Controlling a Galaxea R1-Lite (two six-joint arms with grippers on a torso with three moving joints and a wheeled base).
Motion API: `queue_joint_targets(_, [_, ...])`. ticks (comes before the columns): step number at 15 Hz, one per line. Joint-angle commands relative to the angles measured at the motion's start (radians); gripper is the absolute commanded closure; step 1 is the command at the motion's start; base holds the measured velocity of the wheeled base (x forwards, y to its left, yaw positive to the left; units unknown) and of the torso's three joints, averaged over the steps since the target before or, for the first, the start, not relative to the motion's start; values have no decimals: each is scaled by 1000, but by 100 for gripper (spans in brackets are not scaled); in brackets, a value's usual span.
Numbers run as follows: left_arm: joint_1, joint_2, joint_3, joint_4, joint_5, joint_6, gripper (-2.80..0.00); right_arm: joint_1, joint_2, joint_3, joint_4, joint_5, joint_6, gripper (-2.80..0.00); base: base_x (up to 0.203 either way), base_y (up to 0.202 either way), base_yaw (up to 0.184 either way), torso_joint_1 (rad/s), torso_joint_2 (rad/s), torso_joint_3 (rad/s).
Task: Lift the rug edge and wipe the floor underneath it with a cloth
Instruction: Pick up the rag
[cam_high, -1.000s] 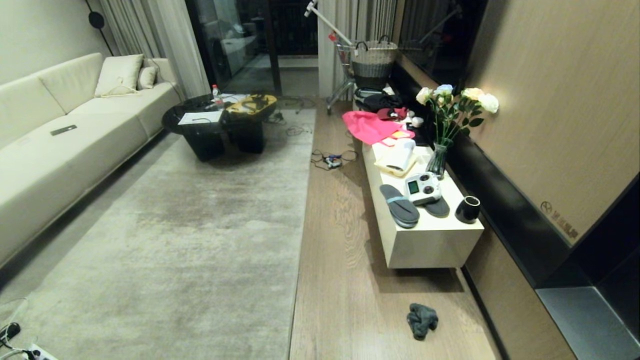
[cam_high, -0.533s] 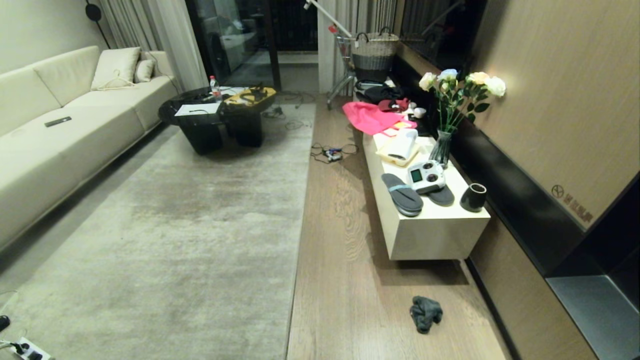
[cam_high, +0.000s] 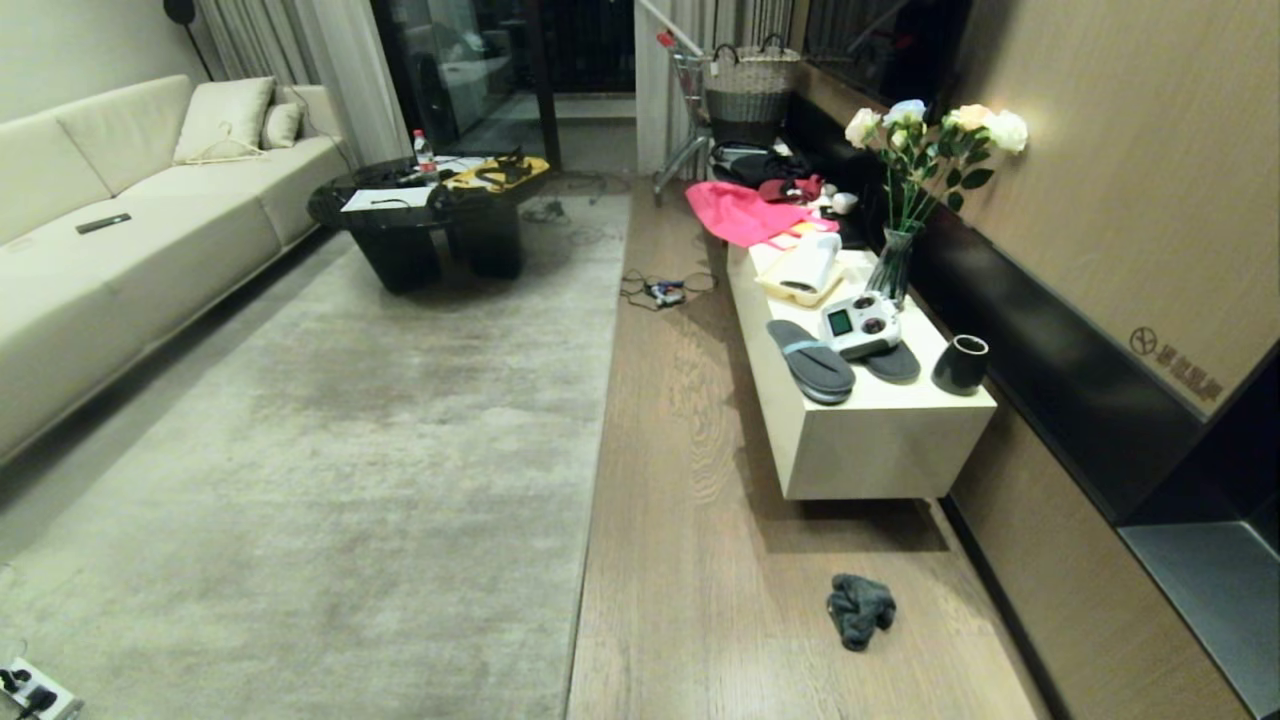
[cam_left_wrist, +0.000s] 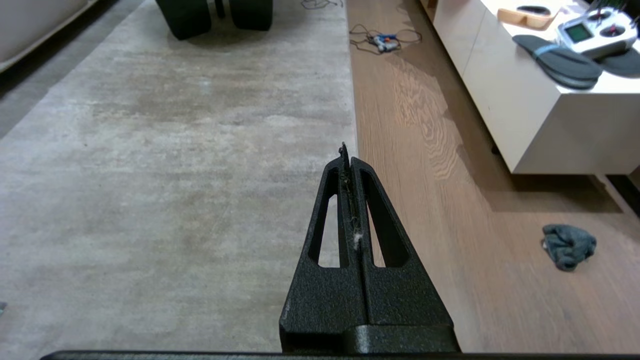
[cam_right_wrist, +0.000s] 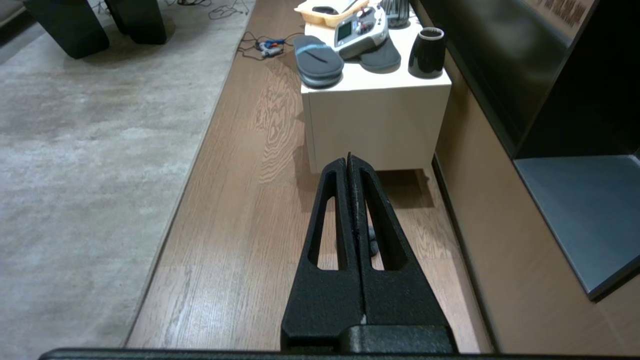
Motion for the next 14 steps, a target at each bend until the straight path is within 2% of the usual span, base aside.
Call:
queue_joint_targets(1, [0,0,0,0,0,0,0,0,2,0,0,1,0,0,0,0,0,-37,447,405])
queue_joint_targets(7, [0,0,0,0,0,0,0,0,1,0,0,0,7,0,0,0,0,-15,416,414])
queue_joint_targets(11, [0,0,0,0,-1,0,0,0,1,0,-5,-34,48,0,0,0,0,1,22,23])
queue_joint_targets(14, [0,0,0,0,0,0,0,0,0,0,-5,-34,46,0,0,0,0,0,0,0])
